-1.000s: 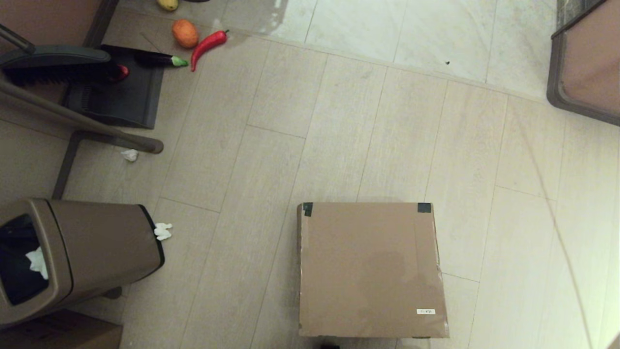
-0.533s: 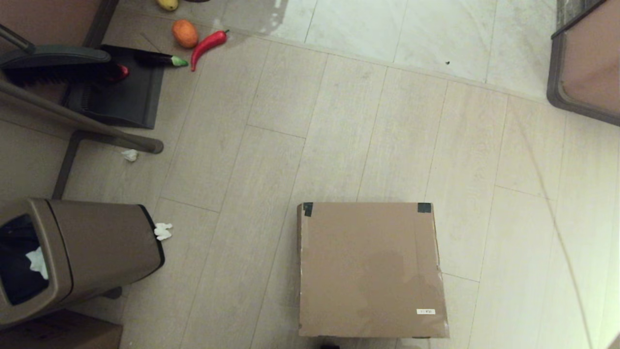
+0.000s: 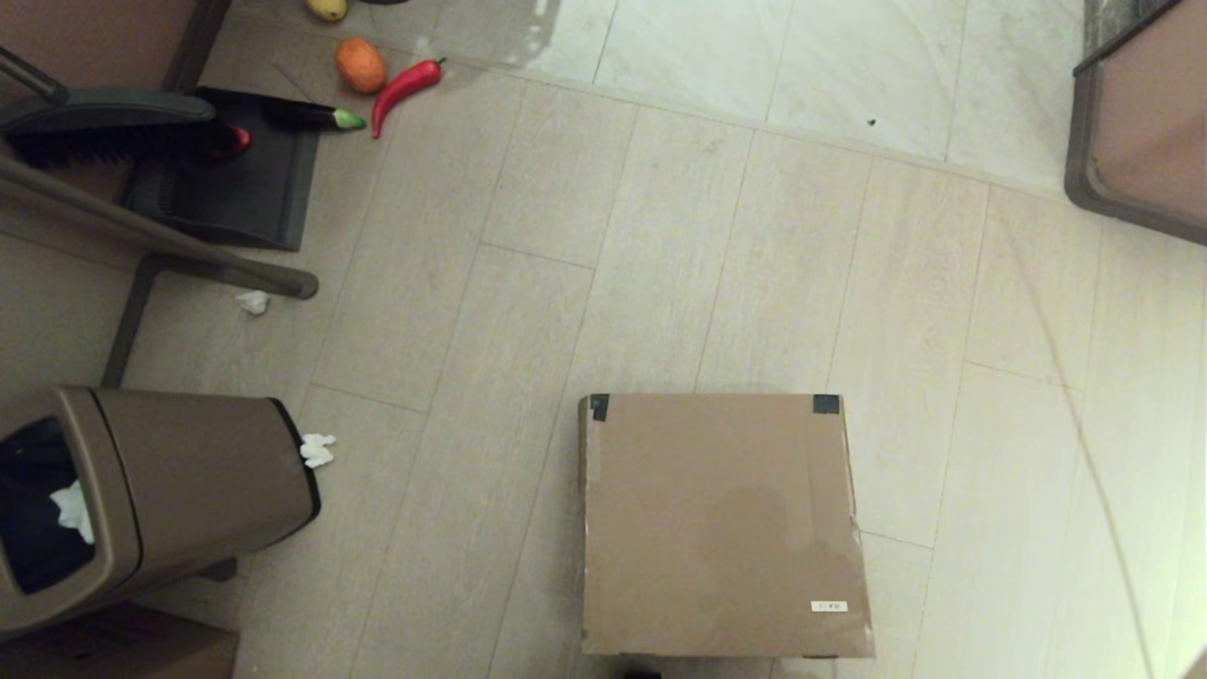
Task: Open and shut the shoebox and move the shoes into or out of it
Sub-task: Open the shoe box
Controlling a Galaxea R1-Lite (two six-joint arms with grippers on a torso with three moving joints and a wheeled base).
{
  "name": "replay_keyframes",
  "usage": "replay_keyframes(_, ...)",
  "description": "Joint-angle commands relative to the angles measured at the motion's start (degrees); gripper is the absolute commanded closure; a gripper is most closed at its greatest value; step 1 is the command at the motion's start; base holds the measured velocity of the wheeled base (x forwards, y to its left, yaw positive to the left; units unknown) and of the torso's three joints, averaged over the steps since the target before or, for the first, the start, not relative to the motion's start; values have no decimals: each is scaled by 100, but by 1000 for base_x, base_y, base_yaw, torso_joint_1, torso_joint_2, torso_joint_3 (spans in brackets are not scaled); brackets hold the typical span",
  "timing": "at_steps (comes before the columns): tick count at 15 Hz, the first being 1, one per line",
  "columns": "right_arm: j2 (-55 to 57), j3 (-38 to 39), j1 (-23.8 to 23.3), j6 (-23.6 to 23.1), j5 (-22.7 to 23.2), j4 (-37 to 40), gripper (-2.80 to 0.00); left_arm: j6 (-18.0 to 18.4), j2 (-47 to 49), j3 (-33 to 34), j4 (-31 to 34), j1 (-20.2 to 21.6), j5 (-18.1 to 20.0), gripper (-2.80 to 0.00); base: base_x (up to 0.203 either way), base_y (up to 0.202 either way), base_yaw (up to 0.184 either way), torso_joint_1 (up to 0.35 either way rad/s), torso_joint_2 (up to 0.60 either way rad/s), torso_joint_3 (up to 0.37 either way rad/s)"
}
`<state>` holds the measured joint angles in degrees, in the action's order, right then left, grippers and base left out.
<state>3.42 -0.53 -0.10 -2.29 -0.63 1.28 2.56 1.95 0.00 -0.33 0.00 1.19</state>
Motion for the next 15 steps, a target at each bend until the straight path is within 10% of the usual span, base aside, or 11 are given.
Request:
replay_keyframes(1,112,-52,0,-199,1,152,0,16,-26,18,4,0,10,0,0,0,0,0,0,0)
replay_keyframes(6,378,-804,1,-254,-12,616,0,335,468,-943,277,-4,514,0,0,0,0,0,0,0)
replay_keyframes(15,5539,-1929,5,1212,128,-557,0,289,4891,-1578,-365,-31,1946,0,0,0,0,0,0,0)
